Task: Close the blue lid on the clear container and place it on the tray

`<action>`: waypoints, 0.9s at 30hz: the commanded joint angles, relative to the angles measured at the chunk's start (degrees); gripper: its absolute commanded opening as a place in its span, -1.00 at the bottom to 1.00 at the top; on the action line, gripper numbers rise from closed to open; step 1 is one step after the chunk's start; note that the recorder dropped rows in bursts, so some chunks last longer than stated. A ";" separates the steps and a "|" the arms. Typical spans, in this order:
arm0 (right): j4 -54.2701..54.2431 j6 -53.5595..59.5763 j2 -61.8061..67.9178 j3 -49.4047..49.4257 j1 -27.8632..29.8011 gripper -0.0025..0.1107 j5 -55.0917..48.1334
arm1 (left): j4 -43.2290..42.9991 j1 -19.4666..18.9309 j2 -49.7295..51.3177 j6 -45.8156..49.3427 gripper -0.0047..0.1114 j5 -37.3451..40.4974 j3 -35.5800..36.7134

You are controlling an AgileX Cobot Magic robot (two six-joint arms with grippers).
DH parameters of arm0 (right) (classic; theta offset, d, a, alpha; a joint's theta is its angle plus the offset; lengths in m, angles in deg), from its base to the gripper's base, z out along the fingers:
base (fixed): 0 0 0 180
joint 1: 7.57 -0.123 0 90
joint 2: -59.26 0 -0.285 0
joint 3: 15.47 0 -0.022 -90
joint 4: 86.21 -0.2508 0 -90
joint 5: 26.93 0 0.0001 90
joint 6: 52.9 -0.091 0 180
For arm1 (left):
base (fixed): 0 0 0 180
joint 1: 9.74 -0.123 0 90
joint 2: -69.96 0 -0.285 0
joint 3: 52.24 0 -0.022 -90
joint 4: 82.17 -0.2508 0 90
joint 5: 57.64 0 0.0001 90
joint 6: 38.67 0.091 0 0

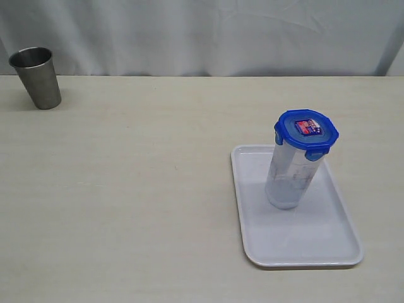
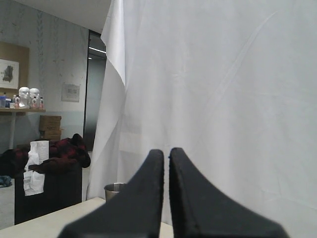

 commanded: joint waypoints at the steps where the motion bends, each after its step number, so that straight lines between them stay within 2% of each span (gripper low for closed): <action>1: 0.07 0.16 -0.30 0.25 0.33 -0.88 -0.22 | 0.70 0.10 -0.32 0.47 0.89 4.50 0.20; 11: 0.07 0.16 -0.30 0.25 0.33 -0.88 -0.09 | -1.28 0.10 -0.32 0.47 0.89 7.35 0.82; 19: 0.07 0.16 -0.30 0.25 0.33 -0.88 -0.09 | -3.24 0.10 -0.32 0.47 0.89 -1.25 8.64; 21: 0.07 0.16 -0.30 0.25 0.33 -0.88 -0.09 | -3.24 0.10 -0.32 0.47 0.89 -3.29 8.73; 22: 0.07 0.16 -0.30 0.25 0.33 -0.88 -0.09 | -3.24 0.10 -0.32 0.47 0.89 -0.40 8.73; 27: 0.07 0.16 -0.30 0.25 0.33 -0.88 -0.09 | -5.44 0.10 -0.32 1.97 0.89 0.76 8.73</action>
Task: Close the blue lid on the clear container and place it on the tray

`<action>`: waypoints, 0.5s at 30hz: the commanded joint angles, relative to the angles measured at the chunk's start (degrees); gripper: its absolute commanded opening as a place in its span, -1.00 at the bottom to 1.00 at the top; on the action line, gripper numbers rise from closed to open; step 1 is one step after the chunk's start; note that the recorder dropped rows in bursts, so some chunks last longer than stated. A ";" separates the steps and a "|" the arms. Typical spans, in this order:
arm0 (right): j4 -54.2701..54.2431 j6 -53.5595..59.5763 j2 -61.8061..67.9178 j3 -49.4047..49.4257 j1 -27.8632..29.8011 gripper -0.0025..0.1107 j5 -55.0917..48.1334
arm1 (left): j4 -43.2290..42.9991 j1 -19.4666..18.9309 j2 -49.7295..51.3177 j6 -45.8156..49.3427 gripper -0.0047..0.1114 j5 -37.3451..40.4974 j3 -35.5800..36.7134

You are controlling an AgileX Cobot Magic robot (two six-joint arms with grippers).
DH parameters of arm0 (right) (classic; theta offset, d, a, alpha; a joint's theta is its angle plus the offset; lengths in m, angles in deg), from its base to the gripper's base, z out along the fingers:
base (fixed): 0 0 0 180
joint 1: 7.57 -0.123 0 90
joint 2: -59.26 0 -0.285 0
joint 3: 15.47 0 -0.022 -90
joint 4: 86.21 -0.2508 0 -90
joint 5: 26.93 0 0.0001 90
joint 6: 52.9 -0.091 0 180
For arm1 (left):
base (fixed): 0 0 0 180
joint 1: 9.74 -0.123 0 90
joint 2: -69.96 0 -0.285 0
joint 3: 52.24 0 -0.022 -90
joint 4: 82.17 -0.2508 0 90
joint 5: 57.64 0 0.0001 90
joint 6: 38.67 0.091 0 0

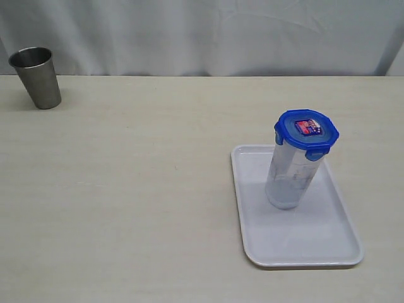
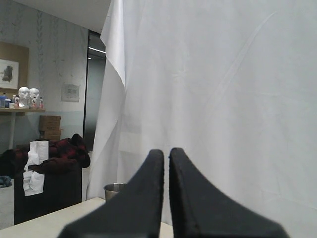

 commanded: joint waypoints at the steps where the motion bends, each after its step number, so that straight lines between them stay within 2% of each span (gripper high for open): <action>1: 0.07 0.16 -0.30 0.25 0.33 -0.88 -0.09 | -2.65 0.10 -0.11 1.49 0.89 0.39 0.19; 3: 0.07 0.16 -0.30 0.25 0.33 -0.88 -0.09 | -2.65 0.10 -0.11 1.49 0.83 0.39 0.19; 5: 0.07 0.16 -0.30 0.25 0.33 -0.88 -0.09 | -2.65 0.10 -0.11 1.76 0.51 1.60 0.19; 6: 0.07 0.16 -0.30 0.25 0.33 -0.88 -0.09 | -2.39 0.10 -0.11 2.08 0.17 4.24 0.19; 10: 0.07 0.16 -0.30 0.25 0.33 -0.88 -0.09 | -2.28 0.10 -0.11 3.26 -0.72 6.78 0.19; 12: 0.07 0.16 -0.30 0.25 0.33 -0.88 -0.09 | -2.39 0.10 -0.11 3.48 -0.92 6.78 0.19; 15: 0.07 0.16 -0.30 0.25 0.33 -0.88 -0.09 | -2.60 0.10 -0.11 5.83 -0.92 6.67 0.19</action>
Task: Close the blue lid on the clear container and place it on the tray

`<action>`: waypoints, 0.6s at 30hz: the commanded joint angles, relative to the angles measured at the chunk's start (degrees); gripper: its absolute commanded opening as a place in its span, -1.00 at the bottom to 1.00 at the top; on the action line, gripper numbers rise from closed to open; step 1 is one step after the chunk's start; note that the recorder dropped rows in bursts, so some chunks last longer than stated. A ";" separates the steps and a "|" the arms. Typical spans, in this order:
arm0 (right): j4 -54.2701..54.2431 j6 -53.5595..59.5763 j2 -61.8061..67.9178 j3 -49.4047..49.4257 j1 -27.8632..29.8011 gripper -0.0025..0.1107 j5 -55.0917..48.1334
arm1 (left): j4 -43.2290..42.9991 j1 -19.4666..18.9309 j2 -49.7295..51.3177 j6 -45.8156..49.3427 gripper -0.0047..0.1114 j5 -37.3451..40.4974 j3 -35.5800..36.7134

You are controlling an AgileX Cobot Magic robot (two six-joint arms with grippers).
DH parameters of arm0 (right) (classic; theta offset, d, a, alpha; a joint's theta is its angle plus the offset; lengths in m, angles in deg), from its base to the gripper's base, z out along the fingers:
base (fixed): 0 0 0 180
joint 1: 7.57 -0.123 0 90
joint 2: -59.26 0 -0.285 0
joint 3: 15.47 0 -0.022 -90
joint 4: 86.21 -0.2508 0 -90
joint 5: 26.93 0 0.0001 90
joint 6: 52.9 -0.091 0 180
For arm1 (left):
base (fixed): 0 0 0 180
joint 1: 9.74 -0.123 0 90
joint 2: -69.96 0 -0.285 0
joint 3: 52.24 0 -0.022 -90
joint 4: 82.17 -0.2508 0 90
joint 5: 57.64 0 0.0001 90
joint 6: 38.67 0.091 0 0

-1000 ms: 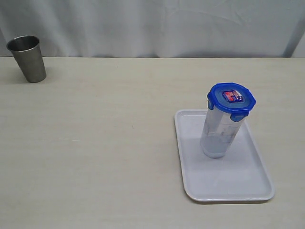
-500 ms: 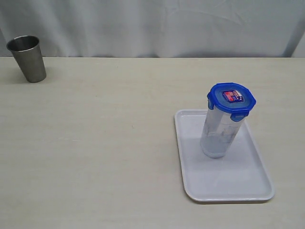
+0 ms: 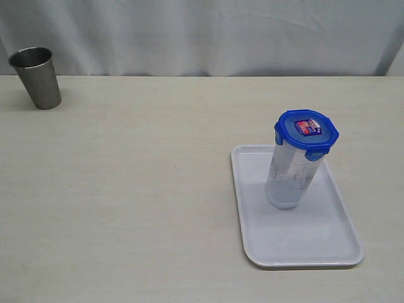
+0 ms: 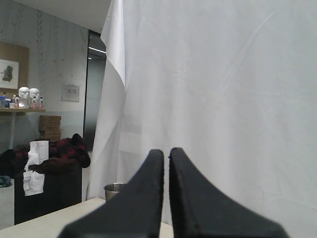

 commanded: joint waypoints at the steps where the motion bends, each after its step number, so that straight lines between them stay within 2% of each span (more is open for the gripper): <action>1: 0.07 0.16 -0.30 0.25 0.33 -0.88 -0.09 | -0.41 0.10 -0.11 6.80 -0.92 -0.36 0.19; 3: 0.07 0.16 -0.30 0.25 0.33 -0.88 -0.09 | -0.41 0.10 -0.11 9.12 -0.92 -0.36 0.19; 18: 0.07 0.16 -0.30 0.25 0.33 -0.88 -0.09 | -0.65 0.10 -0.11 9.25 -0.92 -0.13 0.19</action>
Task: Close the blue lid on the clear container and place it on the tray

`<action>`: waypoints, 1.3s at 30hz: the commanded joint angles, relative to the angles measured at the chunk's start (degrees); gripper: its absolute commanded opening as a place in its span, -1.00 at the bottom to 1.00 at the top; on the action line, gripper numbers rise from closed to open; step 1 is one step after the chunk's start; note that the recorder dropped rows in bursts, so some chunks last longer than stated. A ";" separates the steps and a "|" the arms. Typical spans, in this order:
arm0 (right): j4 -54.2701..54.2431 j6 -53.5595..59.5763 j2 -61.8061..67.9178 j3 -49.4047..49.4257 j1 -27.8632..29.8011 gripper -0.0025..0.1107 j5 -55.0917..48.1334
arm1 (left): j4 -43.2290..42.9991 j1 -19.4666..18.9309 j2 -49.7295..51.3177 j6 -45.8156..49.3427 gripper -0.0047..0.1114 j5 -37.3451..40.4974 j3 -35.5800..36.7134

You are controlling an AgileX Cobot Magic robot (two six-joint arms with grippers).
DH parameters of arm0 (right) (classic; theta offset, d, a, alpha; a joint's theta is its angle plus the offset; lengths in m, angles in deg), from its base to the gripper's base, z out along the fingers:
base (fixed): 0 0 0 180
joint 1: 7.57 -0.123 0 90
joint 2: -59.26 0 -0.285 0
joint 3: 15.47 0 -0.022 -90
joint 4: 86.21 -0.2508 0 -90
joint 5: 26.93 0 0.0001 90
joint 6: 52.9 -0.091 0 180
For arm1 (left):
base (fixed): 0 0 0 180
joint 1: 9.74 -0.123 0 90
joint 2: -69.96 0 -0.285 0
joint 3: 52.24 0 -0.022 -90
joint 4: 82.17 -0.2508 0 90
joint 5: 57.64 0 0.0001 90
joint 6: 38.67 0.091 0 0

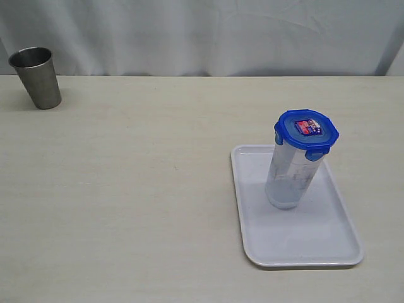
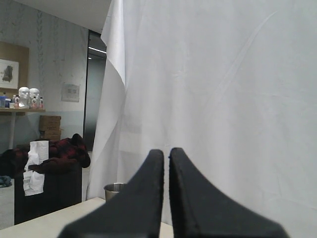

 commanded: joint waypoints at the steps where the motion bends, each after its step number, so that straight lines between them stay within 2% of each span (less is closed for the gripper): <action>1: 0.07 0.16 -0.30 0.25 0.33 -0.88 -0.09 | -0.06 0.10 -0.11 0.26 -0.92 -0.13 0.19; 6: 0.07 0.16 -0.30 0.25 0.33 -0.88 -0.09 | -0.05 0.27 -0.11 0.26 -0.92 -0.02 0.19; 12: 0.07 0.16 -0.30 0.25 0.33 -0.88 -0.09 | -0.05 4.17 -0.11 0.26 -0.92 0.08 0.19; 39: 0.07 0.16 -0.30 0.25 0.33 -0.88 -0.09 | 0.18 4.16 -0.11 0.26 -0.92 0.08 0.19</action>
